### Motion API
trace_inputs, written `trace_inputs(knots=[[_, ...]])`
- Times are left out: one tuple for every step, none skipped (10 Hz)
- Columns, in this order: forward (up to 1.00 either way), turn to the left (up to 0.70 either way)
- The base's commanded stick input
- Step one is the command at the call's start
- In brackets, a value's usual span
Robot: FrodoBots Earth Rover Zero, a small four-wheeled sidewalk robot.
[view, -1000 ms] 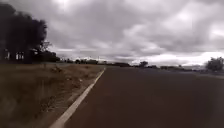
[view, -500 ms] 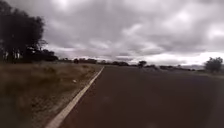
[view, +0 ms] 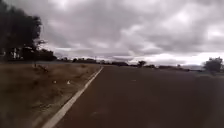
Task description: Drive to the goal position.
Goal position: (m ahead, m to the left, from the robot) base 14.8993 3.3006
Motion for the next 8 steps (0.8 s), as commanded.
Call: trace_inputs(knots=[[0.85,-0.07],[0.85,0.00],[0.85,0.00],[0.85,0.00],[0.85,0.00],[0.85,0.00],[0.85,-0.08],[0.85,-0.22]])
